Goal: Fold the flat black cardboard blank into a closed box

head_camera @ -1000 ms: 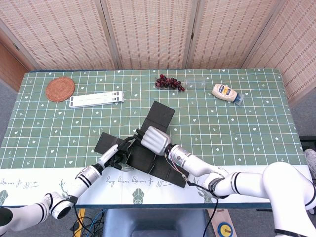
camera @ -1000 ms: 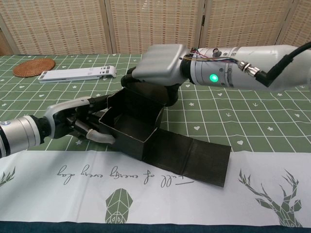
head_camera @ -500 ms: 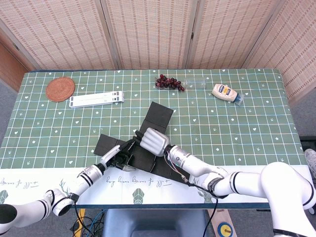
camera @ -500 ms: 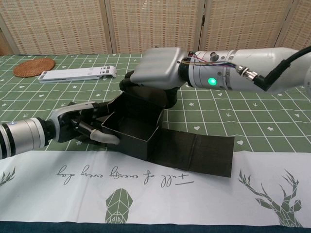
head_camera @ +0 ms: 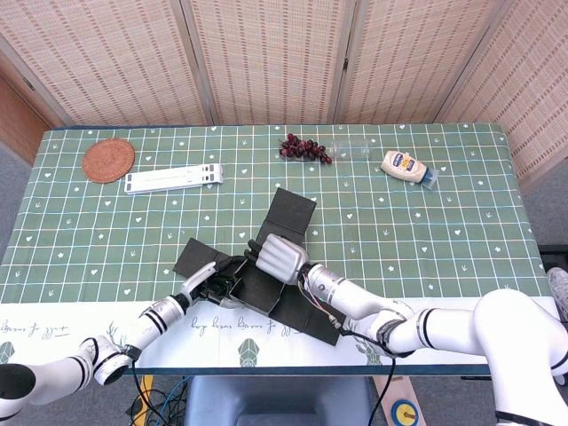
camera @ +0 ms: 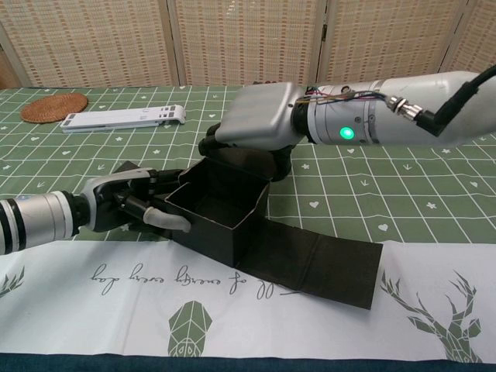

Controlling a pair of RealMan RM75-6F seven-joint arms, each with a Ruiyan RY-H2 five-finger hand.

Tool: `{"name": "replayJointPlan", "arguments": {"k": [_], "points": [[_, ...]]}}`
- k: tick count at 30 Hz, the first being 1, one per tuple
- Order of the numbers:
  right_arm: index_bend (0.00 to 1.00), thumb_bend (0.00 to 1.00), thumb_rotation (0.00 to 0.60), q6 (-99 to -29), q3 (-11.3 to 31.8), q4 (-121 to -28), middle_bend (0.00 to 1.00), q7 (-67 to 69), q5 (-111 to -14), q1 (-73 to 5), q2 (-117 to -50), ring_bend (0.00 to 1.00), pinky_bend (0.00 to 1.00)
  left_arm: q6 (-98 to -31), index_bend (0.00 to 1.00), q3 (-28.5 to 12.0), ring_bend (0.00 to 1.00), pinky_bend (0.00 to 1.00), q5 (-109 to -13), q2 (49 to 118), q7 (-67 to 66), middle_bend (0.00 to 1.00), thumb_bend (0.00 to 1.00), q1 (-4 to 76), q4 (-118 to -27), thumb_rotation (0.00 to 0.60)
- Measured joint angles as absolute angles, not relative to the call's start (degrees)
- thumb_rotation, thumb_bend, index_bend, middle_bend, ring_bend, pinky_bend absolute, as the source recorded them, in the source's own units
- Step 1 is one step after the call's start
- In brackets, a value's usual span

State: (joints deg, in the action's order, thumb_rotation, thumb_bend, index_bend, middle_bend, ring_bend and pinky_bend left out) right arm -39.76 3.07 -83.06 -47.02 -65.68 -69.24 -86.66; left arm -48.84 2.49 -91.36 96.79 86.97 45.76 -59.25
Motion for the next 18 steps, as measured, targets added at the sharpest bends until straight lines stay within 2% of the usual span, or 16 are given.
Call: {"name": "replayJointPlan", "arguments": {"k": [8,18], "points": [[0.06,0.41,0.600,-38.68,2.73,-84.69,0.20,-46.38,-65.19,-70.02,-85.90,0.77,1.00,-48.77,0.18,3.60,0.63,0.88,-92.41,96.63,91.26,0.16,0.11,46.84,-58.93,0.600],[0.04,0.41,0.600,-38.59,2.56,-83.23,0.19,-43.59,-69.04,-70.45,-86.47,0.76,1.00,-49.01,0.19,5.15,0.65,0.88,-94.25,96.57,97.20,0.16,0.11,48.55,-58.34,0.600]]}}
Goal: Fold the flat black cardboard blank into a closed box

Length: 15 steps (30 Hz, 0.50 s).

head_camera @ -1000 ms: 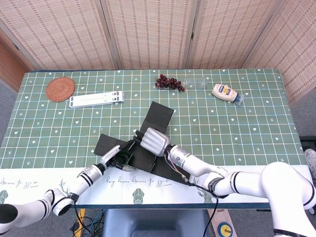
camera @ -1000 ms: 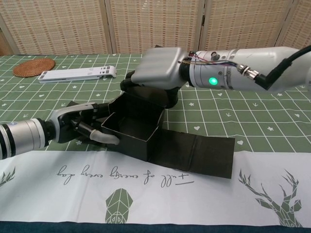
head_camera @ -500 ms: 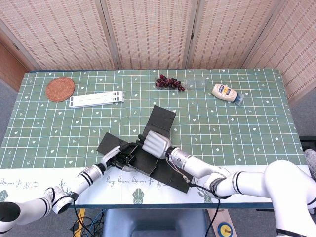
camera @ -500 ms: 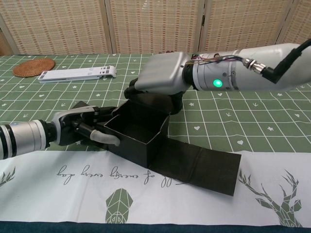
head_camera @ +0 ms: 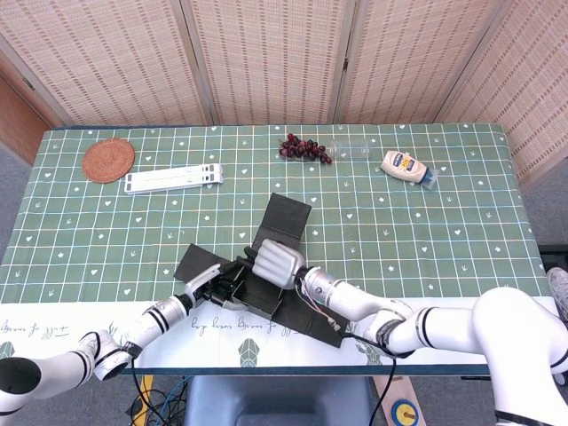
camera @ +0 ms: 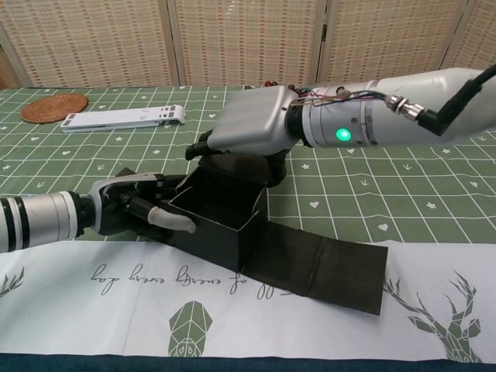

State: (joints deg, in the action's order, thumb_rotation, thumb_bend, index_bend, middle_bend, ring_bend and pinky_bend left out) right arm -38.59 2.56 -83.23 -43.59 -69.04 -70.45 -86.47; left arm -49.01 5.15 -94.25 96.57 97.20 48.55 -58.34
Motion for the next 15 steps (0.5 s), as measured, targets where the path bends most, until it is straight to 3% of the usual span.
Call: {"name": "replayJointPlan", "arguments": {"k": [7,15], "points": [[0.00,0.41,0.600,-38.68,2.77,-81.20,0.14,-39.05,-72.85,-70.42,-86.99,0.74,1.00,-49.97,0.21,6.74,0.65,0.88,-95.53,96.88,101.50,0.21,0.11,49.79,-56.40,0.600],[0.00,0.30,0.600,-37.69,2.85,-81.53,0.01,-37.02,-73.49,-70.16,-85.81,0.70,1.00,-50.09,0.23,7.36,0.63,0.88,-95.05,97.46,101.73,0.22,0.11,50.03,-55.80,0.600]]}}
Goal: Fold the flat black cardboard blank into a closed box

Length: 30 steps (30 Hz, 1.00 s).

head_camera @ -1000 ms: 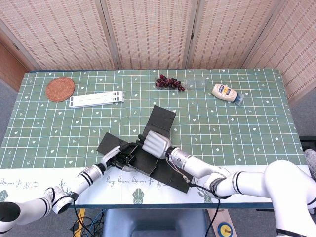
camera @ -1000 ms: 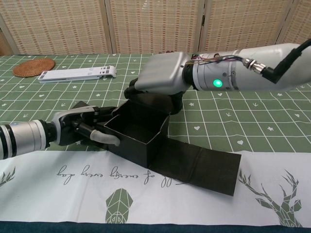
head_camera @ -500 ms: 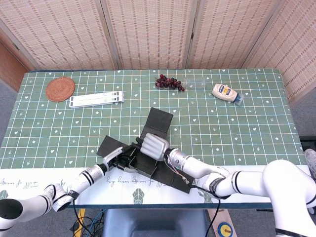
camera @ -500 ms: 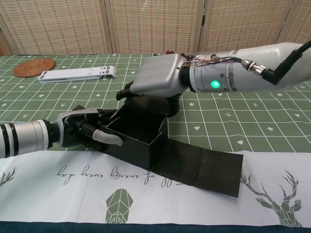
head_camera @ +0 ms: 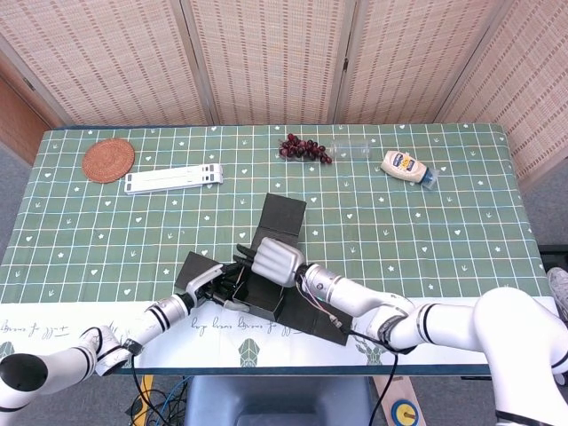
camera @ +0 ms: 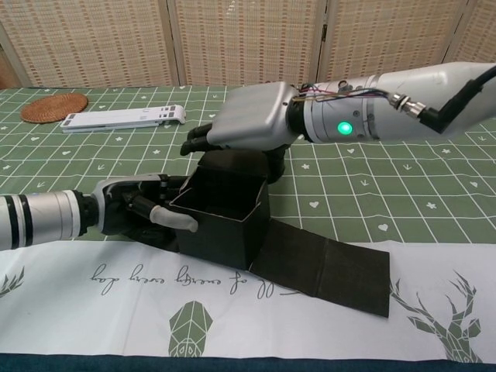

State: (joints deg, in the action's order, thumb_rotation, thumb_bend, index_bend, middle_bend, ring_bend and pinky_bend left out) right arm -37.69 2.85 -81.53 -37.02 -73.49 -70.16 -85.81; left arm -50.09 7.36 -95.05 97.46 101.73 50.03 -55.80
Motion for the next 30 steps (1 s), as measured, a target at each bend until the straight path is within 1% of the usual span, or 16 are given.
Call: {"name": "replayJointPlan", "arguments": {"k": [7,13,18,25,28,30], "points": [[0.00,0.24,0.600,-38.51,3.23,-84.23,0.00,-35.06,-72.91,-69.00,-84.42,0.68,1.00,-49.77,0.23,7.25,0.64,0.88,-94.03,97.28,101.30,0.22,0.11,50.09,-56.21,0.600],[0.00,0.23,0.600,-41.61,3.63,-88.58,0.00,-32.48,-74.46,-67.12,-82.61,0.68,1.00,-49.46,0.23,7.04,0.64,0.88,-92.94,96.06,100.91,0.23,0.11,49.77,-57.32,0.600],[0.00,0.23,0.600,-46.38,3.74,-92.34,0.00,-30.93,-76.76,-64.41,-81.24,0.68,1.00,-49.42,0.23,7.14,0.64,0.88,-92.15,94.69,102.17,0.23,0.11,49.08,-58.01,0.600],[0.00,0.23,0.600,-53.08,3.54,-95.67,0.00,-27.13,-79.58,-59.38,-78.64,0.68,1.00,-51.07,0.23,6.98,0.64,0.88,-91.19,90.27,104.76,0.23,0.11,47.57,-61.09,0.600],[0.00,0.23,0.600,-56.01,2.94,-97.08,0.00,-25.28,-81.09,-56.77,-77.46,0.68,1.00,-51.92,0.23,6.71,0.68,0.88,-90.54,87.77,106.34,0.23,0.11,46.76,-62.80,0.600],[0.00,0.23,0.600,-58.21,2.44,-97.67,0.00,-24.20,-81.95,-54.79,-76.80,0.68,1.00,-52.46,0.23,6.52,0.69,0.88,-90.18,86.17,107.45,0.23,0.11,46.23,-63.90,0.600]]}}
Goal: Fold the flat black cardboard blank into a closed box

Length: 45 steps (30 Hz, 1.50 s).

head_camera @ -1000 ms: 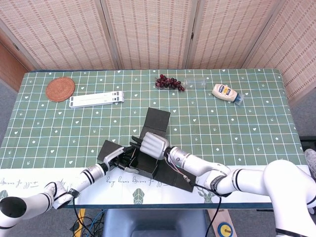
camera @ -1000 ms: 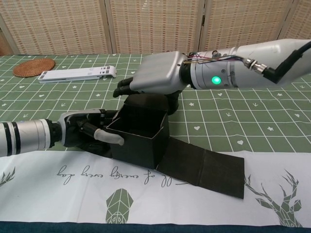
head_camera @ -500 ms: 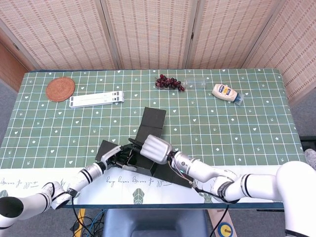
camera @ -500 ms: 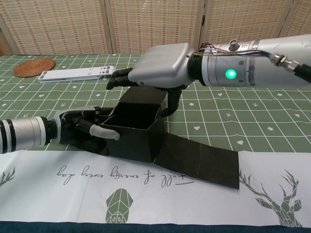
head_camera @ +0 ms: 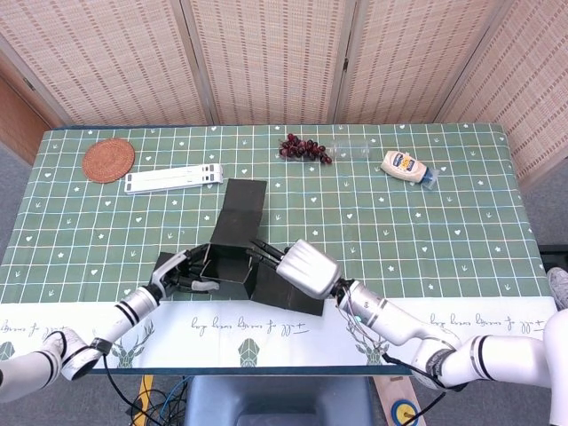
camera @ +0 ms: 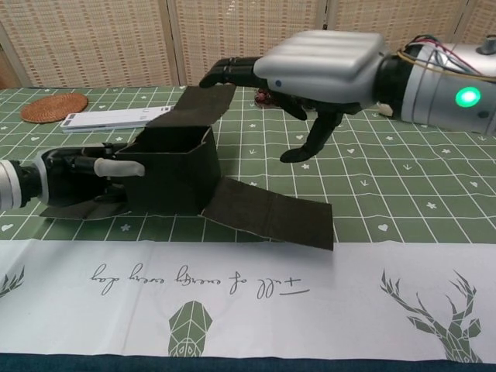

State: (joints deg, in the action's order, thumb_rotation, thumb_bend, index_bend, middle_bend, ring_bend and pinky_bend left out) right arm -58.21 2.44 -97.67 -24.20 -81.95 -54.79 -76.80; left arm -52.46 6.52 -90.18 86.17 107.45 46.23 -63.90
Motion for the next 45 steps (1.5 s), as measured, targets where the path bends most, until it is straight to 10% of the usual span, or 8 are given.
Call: {"name": "replayJointPlan", "arguments": {"k": [23,45], "points": [[0.00,0.22,0.600,-74.58,-1.20,-96.70,0.20,-9.73,-89.62,-37.39,-77.80,0.72,1.00,-51.49,0.23,1.33,0.69,0.88,-84.78,74.78,115.96,0.23,0.11,41.66,-72.23,0.600],[0.13,0.27,0.600,-60.49,2.99,-82.82,0.22,-9.78,-87.16,-42.24,-90.95,0.76,1.00,-51.74,0.23,-1.10,0.72,0.88,-87.64,69.73,113.96,0.23,0.11,41.45,-79.73,0.600]]}}
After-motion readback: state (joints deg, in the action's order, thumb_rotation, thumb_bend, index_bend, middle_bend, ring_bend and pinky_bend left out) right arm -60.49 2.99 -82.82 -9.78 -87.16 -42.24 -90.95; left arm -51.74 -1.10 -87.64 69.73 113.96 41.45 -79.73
